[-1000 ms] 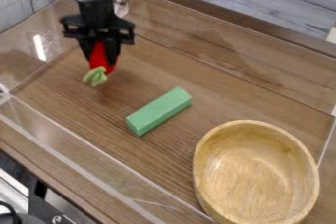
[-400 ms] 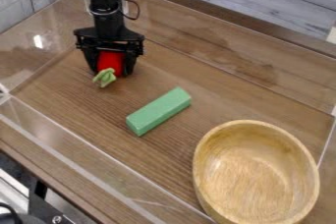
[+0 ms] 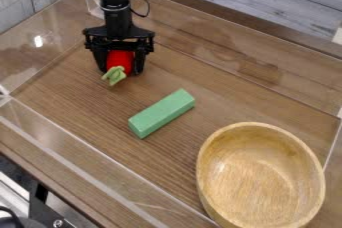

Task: Move the red object to the left side of the table

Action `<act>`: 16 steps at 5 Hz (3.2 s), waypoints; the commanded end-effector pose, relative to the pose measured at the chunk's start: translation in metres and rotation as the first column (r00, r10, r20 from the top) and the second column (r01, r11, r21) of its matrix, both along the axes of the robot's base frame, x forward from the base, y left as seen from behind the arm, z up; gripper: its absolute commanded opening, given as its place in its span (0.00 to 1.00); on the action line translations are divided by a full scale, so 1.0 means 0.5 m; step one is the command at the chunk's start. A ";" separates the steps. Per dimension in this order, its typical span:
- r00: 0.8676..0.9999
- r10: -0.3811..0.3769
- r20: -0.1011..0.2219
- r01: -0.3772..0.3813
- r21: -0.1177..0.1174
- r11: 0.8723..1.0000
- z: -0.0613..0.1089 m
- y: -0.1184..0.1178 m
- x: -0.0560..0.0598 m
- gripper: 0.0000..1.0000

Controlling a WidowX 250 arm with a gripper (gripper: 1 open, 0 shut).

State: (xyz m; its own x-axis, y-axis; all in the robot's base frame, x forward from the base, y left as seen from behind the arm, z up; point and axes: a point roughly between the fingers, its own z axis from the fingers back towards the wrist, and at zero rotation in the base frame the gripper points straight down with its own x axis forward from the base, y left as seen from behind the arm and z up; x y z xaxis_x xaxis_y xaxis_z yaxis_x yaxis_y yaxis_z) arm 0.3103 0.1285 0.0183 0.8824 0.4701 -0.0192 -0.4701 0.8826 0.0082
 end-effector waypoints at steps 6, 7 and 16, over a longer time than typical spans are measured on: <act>0.997 0.066 0.036 -0.063 -0.082 0.995 0.111 0.013 -0.020 0.00; 0.998 0.057 0.032 -0.054 -0.096 0.994 0.135 0.059 -0.038 0.00; 0.985 -0.124 -0.120 0.106 -0.150 0.983 0.022 0.074 -0.107 0.00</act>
State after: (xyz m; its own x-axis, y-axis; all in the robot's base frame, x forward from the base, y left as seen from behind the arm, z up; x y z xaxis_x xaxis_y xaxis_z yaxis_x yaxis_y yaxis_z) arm 0.2539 0.1591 0.0204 0.9095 0.3489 -0.2261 -0.3736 0.9245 -0.0760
